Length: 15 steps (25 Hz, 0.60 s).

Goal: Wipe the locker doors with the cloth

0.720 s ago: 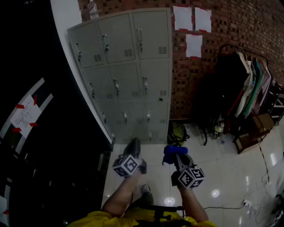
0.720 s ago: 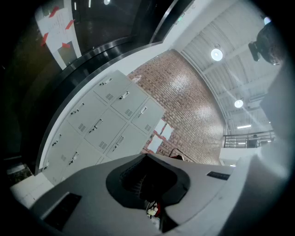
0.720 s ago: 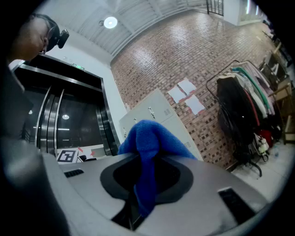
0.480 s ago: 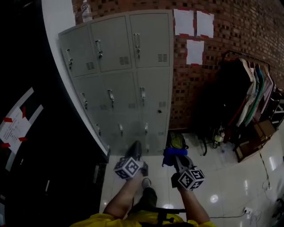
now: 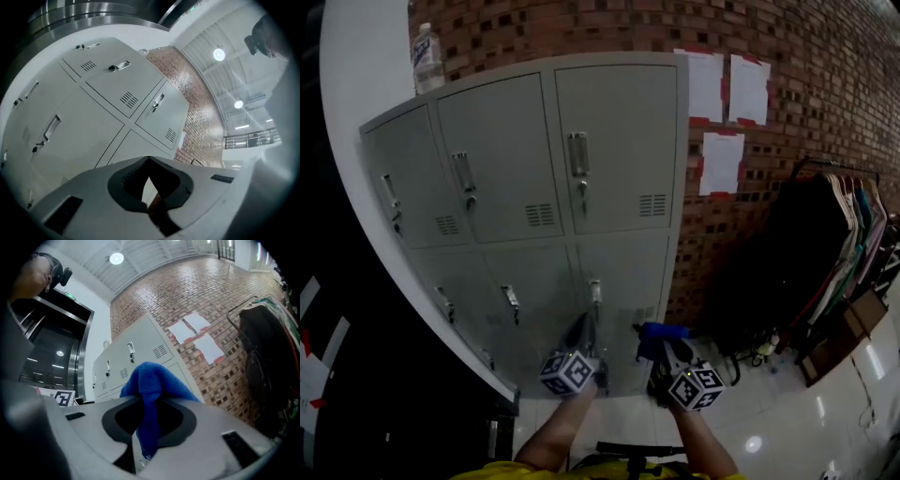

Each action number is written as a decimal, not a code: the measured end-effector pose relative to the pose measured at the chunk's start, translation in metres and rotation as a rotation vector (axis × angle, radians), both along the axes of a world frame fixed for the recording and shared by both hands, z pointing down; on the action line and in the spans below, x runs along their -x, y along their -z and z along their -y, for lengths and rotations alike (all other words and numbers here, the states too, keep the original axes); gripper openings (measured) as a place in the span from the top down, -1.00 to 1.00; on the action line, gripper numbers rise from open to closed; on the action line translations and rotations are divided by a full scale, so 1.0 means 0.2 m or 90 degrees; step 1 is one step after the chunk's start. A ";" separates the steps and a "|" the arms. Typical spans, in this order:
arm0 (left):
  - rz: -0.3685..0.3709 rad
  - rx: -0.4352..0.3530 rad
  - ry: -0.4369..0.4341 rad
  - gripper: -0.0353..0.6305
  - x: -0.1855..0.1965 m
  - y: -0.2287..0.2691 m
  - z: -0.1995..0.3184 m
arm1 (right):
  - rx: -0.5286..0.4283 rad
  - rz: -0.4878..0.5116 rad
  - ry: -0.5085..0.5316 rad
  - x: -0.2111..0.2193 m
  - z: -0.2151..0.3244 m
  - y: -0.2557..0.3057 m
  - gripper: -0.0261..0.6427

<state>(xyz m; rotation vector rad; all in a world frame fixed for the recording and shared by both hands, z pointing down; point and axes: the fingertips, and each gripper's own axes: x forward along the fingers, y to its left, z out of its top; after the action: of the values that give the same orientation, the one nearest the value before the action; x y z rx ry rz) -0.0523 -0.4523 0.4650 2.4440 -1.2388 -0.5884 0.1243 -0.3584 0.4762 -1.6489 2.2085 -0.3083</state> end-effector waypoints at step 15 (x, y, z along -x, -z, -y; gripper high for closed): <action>0.051 -0.102 0.061 0.92 -0.30 0.43 0.53 | -0.273 -0.199 -0.009 -0.27 0.92 1.79 0.71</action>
<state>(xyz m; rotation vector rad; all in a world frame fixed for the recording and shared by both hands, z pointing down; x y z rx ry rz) 0.0068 -0.5590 0.3792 2.5729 -1.3973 -0.6436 0.1788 -0.5424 0.1183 -1.5463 2.2687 0.4296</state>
